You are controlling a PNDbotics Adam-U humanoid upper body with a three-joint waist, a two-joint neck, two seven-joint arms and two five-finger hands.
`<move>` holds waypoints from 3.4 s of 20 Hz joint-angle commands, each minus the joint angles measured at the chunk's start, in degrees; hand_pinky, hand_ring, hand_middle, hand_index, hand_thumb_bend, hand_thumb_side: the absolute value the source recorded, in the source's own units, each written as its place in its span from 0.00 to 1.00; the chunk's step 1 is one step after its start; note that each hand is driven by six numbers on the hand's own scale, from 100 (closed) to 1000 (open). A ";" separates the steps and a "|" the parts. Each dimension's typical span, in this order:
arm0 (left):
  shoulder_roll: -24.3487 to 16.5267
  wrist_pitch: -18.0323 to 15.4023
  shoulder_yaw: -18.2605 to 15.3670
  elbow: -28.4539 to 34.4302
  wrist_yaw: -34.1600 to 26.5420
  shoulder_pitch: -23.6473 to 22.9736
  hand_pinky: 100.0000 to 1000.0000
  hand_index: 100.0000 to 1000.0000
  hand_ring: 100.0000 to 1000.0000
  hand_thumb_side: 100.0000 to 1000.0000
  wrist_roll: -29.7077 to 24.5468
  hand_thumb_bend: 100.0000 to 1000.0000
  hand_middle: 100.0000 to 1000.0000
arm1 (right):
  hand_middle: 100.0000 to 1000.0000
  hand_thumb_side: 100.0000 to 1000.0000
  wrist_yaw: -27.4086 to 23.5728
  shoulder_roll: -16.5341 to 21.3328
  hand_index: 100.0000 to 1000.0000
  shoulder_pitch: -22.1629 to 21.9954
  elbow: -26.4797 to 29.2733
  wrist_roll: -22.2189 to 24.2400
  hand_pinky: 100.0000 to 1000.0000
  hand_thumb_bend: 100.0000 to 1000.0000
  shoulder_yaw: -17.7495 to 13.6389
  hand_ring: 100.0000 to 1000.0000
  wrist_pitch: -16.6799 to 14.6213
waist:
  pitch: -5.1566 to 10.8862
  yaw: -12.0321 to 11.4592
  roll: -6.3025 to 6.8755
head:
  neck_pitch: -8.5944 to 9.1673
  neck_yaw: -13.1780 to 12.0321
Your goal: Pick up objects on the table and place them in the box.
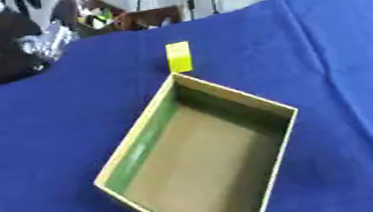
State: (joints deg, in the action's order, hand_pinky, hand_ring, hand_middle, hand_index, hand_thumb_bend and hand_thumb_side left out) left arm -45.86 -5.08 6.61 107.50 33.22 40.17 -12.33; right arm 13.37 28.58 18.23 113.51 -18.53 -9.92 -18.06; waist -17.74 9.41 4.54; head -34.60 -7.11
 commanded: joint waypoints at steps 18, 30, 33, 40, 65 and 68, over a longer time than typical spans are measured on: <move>8.32 -12.44 4.87 -35.04 12.61 24.02 0.69 1.00 0.82 0.85 -19.86 0.35 0.92 | 0.75 0.84 -0.35 2.08 0.89 1.85 1.08 2.28 0.67 0.03 1.17 0.64 -0.36 | -1.51 6.65 2.81 | 2.09 -6.05; 10.21 -14.83 2.79 -43.82 22.65 26.57 0.69 1.00 0.82 0.79 -17.78 0.46 0.91 | 0.75 0.83 0.03 1.61 0.89 2.11 1.08 2.84 0.67 0.05 1.40 0.64 -0.06 | -3.37 9.54 3.76 | 3.16 -7.97; 9.99 -14.95 2.77 -44.32 24.00 26.62 0.69 1.00 0.82 0.75 -17.69 0.41 0.90 | 0.75 0.83 0.11 1.60 0.89 2.05 1.08 2.82 0.67 0.06 1.39 0.64 0.00 | -3.53 9.71 3.85 | 3.37 -8.26; 9.82 -14.30 2.60 -44.53 26.10 26.28 0.68 0.98 0.80 0.68 -16.84 0.33 0.88 | 0.75 0.83 0.27 1.40 0.89 1.93 1.08 2.93 0.67 0.06 1.40 0.64 0.18 | -3.80 10.06 4.19 | 3.74 -8.66; 9.81 -8.13 -0.39 -50.78 26.56 25.36 0.63 0.96 0.77 0.79 -20.49 0.39 0.78 | 0.74 0.79 1.17 0.48 0.88 1.94 1.08 1.84 0.68 0.09 1.01 0.63 0.80 | -6.69 12.27 5.67 | 5.54 -10.91; 9.82 -7.62 -0.62 -51.16 25.06 25.20 0.63 0.96 0.77 0.79 -20.45 0.38 0.80 | 0.74 0.79 1.39 0.37 0.88 1.94 1.08 1.71 0.68 0.10 0.99 0.63 1.01 | -7.15 12.61 5.85 | 6.01 -11.31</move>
State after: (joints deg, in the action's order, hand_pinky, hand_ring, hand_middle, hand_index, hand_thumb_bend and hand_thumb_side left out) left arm -34.42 -13.08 6.96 55.96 59.07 64.56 -32.83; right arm 14.30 28.08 19.70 113.52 -16.60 -8.44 -17.17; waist -26.12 22.04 10.90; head -29.41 -18.09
